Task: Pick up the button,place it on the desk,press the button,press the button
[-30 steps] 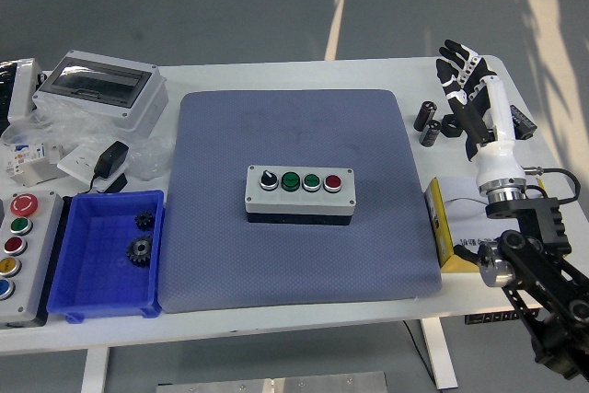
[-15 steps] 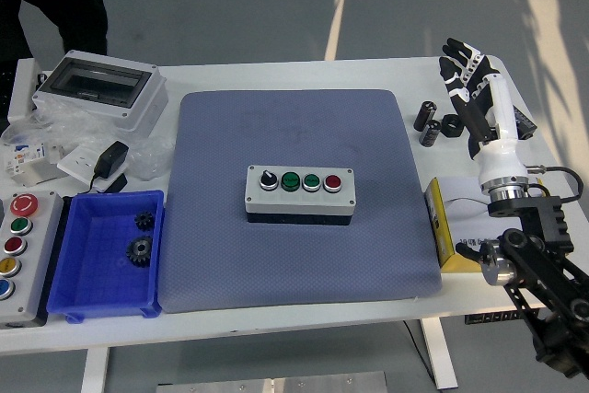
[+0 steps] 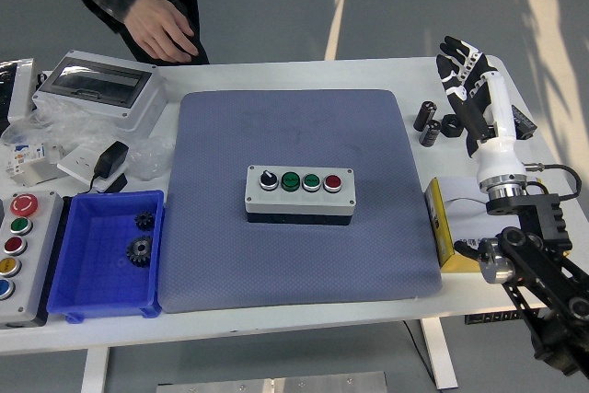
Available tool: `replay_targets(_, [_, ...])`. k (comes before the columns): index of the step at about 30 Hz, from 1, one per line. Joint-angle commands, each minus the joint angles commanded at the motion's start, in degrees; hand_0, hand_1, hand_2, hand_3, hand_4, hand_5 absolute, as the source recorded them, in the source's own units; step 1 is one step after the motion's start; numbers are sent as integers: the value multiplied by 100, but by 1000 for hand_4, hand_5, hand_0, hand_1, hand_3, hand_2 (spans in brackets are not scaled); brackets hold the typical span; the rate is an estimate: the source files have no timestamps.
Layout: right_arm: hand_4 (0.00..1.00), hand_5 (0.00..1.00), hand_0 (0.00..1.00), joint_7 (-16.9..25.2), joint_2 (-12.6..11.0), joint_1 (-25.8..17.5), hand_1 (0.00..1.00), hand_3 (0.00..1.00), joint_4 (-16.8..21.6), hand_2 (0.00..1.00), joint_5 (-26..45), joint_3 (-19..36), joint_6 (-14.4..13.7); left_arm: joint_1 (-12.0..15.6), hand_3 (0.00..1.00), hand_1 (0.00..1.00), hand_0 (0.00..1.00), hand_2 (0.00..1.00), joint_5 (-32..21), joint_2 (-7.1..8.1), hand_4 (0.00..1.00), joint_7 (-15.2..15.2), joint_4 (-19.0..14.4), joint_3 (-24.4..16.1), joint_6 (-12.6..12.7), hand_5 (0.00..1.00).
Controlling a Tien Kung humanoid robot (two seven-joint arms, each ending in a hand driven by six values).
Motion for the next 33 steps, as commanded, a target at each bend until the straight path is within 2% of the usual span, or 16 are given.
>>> replay_targets(19, [814,584,817,-97,9,90,812,793,-2,809,-94,-56,-73,-24,612,587,626,547,2,-10,638,5,0,-7,8,203])
replay_targets(23, [814,584,817,-610,-3,237,812,793,38,809,-612,-294,-454,-28,612,587,626,547,20,-6,638,10,0,-18,9,203])
replay_targets(25, [816,577,815,-1058,-49,324,811,794,131,811,-1081,-407,-554,-32,613,587,626,547,21,-4,638,7,0,-18,8,204])
replay_targets(29, [816,577,815,-1942,-142,460,811,794,336,811,-1974,-619,-409,-43,613,587,626,547,22,-2,638,4,0,-20,8,204])
replay_targets(33, [820,576,814,-2583,-131,462,813,795,321,812,-2790,-643,-373,-42,613,587,626,547,6,-9,638,-1,0,-6,6,203])
